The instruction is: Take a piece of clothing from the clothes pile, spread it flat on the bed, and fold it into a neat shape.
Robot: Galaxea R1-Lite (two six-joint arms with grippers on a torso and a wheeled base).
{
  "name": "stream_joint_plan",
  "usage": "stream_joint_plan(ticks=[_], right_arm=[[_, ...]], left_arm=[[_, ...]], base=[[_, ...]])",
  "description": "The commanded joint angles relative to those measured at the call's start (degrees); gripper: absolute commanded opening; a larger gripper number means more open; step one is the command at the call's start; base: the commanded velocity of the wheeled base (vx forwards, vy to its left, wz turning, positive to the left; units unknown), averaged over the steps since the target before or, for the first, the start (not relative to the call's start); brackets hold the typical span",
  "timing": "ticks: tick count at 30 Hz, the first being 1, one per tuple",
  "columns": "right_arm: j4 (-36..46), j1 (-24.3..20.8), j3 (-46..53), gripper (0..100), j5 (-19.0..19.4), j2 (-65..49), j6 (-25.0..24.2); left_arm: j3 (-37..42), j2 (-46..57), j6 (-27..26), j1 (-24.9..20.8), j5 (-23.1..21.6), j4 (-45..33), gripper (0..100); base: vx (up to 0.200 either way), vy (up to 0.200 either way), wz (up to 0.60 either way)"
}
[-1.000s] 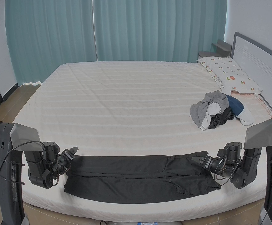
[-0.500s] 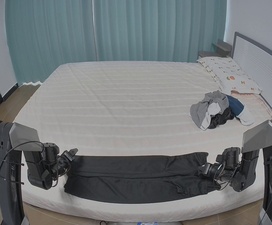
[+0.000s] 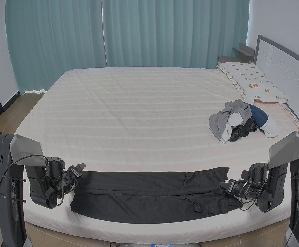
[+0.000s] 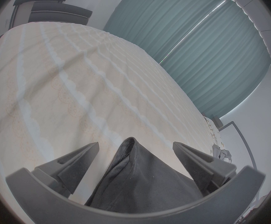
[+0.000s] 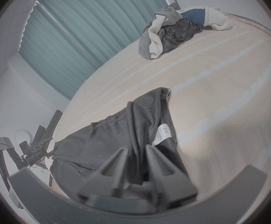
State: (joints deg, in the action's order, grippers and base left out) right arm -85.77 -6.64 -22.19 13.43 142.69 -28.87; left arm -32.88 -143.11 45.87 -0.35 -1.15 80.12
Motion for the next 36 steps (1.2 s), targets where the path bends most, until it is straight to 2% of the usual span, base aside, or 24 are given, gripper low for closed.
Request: stream_joint_plan(ticks=[1,7,8,11,16,19,25,27,32,36], right_arm=[[-0.4,0.1,0.0,100,0.2,0.0,-0.1],[-1.1,3.4,-0.8,100,2.7,-1.7,-3.9],[-1.1,4.6,-1.4,100,4.1,-1.9,-7.2],[-0.8,6.6,-3.6,100,5.4,-1.5,-13.0],[-1.1,7.0,-5.8,100,5.6,-1.0,-18.1],[-1.2,7.0,-5.9,100,5.6,-1.0,-18.7],[-1.2,6.8,-5.8,100,5.6,-0.8,-18.6],[-1.2,6.7,-5.8,100,5.5,-0.8,-18.6],[-1.2,6.4,-5.8,100,5.4,-0.7,-18.4],[-1.2,6.3,-5.8,100,5.3,-0.7,-18.4]], left_arm=[[0.0,0.1,0.0,0.0,0.0,0.0,100],[2.0,1.3,0.0,0.4,-0.2,0.0,100],[3.3,2.5,0.1,0.7,-0.3,0.0,100],[5.0,3.6,0.4,0.9,-1.1,0.0,100],[5.0,3.5,0.3,0.6,-1.2,0.0,100],[5.0,3.7,0.4,0.6,-1.2,0.0,100],[4.5,4.2,0.2,0.4,-1.2,0.0,100],[4.2,4.1,-0.2,0.1,-1.2,0.0,100],[5.0,3.7,-6.8,-1.0,-1.3,0.0,100],[4.0,3.2,-8.2,-2.3,-1.2,-0.1,100]], base=[[0.000,0.000,0.00],[0.000,0.000,0.00],[0.000,0.000,0.00],[0.000,0.000,0.00],[0.000,0.000,0.00],[0.000,0.000,0.00],[-0.200,0.000,0.00],[0.000,0.000,0.00],[0.000,0.000,0.00],[0.000,0.000,0.00]])
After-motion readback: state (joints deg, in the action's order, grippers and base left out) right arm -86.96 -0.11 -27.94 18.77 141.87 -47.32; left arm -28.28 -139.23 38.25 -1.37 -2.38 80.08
